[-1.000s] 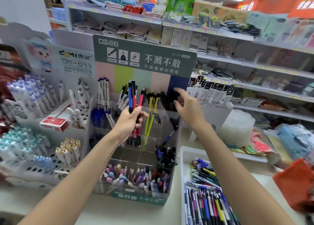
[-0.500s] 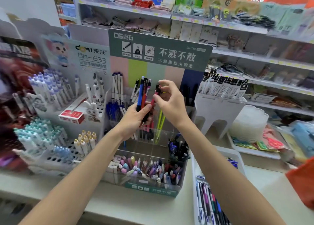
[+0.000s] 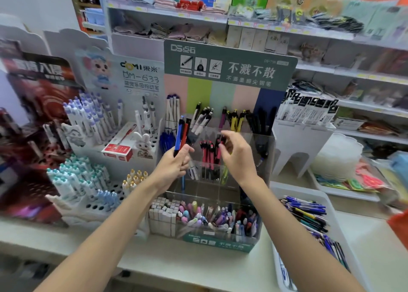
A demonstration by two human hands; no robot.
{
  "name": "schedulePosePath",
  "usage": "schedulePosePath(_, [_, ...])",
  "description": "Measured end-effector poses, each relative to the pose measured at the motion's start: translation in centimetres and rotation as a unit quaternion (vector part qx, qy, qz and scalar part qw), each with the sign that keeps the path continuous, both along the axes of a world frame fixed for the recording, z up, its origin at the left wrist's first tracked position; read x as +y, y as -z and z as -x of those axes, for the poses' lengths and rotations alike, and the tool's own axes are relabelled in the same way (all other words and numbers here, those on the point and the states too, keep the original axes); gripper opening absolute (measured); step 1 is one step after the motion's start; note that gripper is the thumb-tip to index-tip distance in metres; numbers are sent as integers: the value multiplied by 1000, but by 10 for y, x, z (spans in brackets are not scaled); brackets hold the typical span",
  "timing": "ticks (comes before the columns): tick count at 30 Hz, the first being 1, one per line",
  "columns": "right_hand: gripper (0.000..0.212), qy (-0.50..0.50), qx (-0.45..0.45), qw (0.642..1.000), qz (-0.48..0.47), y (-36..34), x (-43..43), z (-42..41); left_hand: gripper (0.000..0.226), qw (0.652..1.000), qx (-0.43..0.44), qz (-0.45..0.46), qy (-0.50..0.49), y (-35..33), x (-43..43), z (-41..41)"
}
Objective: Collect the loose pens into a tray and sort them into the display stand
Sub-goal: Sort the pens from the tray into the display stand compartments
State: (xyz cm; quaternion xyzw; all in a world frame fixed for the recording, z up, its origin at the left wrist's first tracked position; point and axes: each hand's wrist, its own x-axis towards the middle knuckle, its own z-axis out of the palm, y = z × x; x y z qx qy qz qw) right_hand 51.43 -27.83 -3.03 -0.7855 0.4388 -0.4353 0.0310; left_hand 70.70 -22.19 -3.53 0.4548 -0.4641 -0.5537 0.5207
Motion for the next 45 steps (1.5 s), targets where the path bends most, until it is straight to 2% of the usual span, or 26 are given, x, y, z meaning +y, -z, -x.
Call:
schedulePosePath(3, [34, -1, 66, 997, -51, 12, 3, -5, 27, 998, 48, -18, 22, 2, 1, -1])
schedulePosePath(5, [41, 6, 64, 997, -45, 14, 6, -7, 22, 998, 49, -19, 22, 1, 2, 0])
schedulePosePath(8, [45, 6, -13, 1000, -22, 2, 11, -9, 19, 1000, 2, -3, 10, 1, 4, 2])
schedulePosePath(11, [43, -46, -104, 990, -88, -19, 17, -18, 21, 1000, -26, 7, 2, 1, 2, 10])
schedulePosePath(14, [46, -99, -151, 974, -135, -28, 21, -30, 20, 999, -28, 16, 21, -3, 2, 23])
schedulePosePath(17, [45, -82, -198, 970, -112, -34, 21, -31, 22, 1000, -25, 9, -3, -5, 5, 23])
schedulePosePath(20, [49, -50, -246, 965, -76, -33, 19, -20, 24, 995, -69, 15, -71, 4, 9, 3])
schedulePosePath(23, [44, -42, -190, 980, -42, -17, 23, -16, 23, 992, -82, -6, -97, 17, 19, -18])
schedulePosePath(28, [44, -35, -49, 998, -6, 38, 38, -22, 28, 995, -29, -46, -82, 32, 27, -29])
schedulePosePath(33, [44, -9, 33, 998, -55, 82, 48, -21, 29, 996, 7, -56, -65, 38, 32, -30])
schedulePosePath(35, [43, 4, 62, 992, -107, 91, 51, -20, 26, 997, -3, -53, -56, 42, 34, -29])
schedulePosePath(37, [46, 13, 87, 991, -104, 95, 53, -18, 23, 997, -12, -58, -49, 44, 35, -27])
schedulePosePath(39, [47, 10, 66, 996, -65, 90, 53, -16, 23, 998, -6, -59, -36, 44, 35, -24])
schedulePosePath(41, [45, -4, 7, 999, -46, 72, 52, -17, 23, 998, -7, -55, -21, 41, 33, -19])
schedulePosePath(45, [54, -80, -108, 985, -109, 23, 46, -35, 22, 998, -52, -37, 8, 33, 23, -5])
